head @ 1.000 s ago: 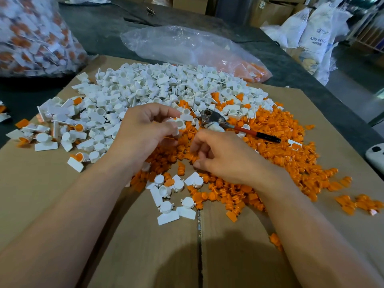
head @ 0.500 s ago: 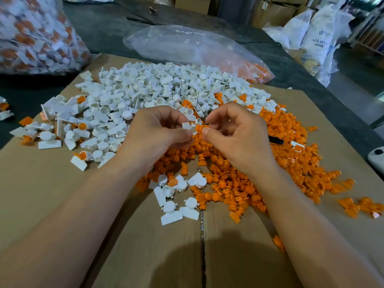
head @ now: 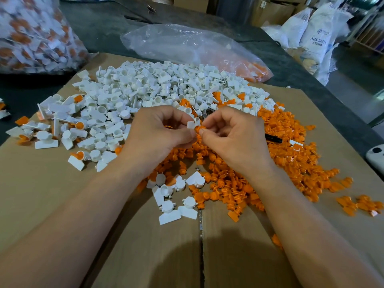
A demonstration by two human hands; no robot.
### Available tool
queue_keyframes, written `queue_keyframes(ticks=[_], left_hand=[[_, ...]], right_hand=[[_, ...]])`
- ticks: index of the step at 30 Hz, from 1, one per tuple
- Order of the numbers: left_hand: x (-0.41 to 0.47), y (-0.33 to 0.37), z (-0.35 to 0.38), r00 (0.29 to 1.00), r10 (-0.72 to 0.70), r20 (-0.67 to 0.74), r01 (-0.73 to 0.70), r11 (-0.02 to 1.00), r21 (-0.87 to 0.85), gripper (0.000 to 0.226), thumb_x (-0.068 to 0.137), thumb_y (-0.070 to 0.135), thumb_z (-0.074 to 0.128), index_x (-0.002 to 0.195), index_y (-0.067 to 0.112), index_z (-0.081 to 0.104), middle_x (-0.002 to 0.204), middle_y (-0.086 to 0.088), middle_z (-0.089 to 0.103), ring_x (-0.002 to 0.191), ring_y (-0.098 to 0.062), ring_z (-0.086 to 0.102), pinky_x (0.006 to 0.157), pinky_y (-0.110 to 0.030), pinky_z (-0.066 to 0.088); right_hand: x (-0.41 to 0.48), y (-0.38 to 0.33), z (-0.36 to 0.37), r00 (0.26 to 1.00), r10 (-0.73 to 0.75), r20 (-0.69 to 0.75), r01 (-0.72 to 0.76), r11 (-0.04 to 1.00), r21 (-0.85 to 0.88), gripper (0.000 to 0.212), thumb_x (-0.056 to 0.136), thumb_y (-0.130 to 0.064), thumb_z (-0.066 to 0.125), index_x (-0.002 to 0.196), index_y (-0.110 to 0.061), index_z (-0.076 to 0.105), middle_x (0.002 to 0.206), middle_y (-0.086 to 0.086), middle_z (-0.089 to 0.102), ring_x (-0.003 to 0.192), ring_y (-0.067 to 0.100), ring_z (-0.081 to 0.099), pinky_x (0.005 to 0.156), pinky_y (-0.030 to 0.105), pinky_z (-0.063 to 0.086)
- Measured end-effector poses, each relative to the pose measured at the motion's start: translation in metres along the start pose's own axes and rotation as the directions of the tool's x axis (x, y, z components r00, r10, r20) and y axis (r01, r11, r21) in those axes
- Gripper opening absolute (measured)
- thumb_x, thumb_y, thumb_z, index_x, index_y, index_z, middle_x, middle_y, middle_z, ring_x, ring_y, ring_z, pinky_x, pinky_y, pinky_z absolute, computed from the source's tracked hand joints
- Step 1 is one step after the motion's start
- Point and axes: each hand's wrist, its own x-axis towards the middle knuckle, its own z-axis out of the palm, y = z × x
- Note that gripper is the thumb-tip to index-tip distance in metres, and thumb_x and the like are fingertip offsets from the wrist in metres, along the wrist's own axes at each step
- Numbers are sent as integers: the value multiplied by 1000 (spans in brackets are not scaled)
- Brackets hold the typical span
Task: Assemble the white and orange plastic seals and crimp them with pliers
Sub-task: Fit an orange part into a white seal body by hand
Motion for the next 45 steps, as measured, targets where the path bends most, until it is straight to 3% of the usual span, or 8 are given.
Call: queue_keyframes(ticks=[6,11,17,21,26,37,42,45], left_hand=[[-1,-1,0,998,64,-20,-63,995,76,27,69,-5,74,69,21,69,67,-11,67,60,-20,66,59,-24,57],[-2,-1,0,995,92,-29,-87,985,148,27,69,-1,76,71,25,70,69,-7,69,70,-31,66,71,-42,57],[-4,-3,2,992,117,-39,-107,973,202,25,72,2,75,73,26,70,63,5,68,57,-6,61,62,-24,54],[-4,-2,2,992,119,-37,-110,975,195,24,72,1,75,74,24,70,60,5,67,59,-8,62,65,-27,56],[-4,-1,0,992,123,-40,-115,981,153,22,72,-3,74,73,19,71,63,-5,67,59,-16,63,65,-31,58],[1,2,-1,997,-67,-39,58,980,-190,25,73,-16,62,64,7,66,53,-1,64,48,-14,60,50,-19,52],[1,2,-2,997,-81,-9,78,980,-182,22,72,-16,63,68,6,65,53,-1,63,47,-13,60,49,-18,51],[0,3,-2,997,-79,-17,76,986,-149,22,71,-15,64,66,6,66,53,-1,64,46,-12,60,47,-18,50]], right_hand=[[0,1,0,999,45,-2,-45,999,5,29,76,-6,69,68,-30,55,64,-1,62,59,16,62,52,22,51],[0,3,2,997,73,7,-73,997,1,28,77,-6,67,67,-28,53,65,1,63,62,22,65,53,31,51],[0,4,3,993,108,45,-108,994,-13,30,78,-6,65,64,-28,50,60,-2,63,59,16,67,51,28,54],[0,5,0,977,184,110,-199,968,152,27,81,-3,64,67,-23,53,61,-4,64,53,10,67,51,27,56],[-1,2,2,992,100,77,-105,992,70,29,81,-9,67,69,-31,53,70,-6,64,62,15,67,63,42,57],[-2,0,2,996,-23,81,15,995,95,27,75,-14,73,83,-35,58,76,-17,61,72,2,62,68,18,53],[-3,3,1,996,-66,61,61,996,69,19,74,-14,73,93,-15,68,76,-13,63,72,7,64,66,17,53],[-4,3,1,992,-103,77,97,993,73,24,73,-13,74,90,-28,64,75,-16,61,71,5,63,66,15,52]])
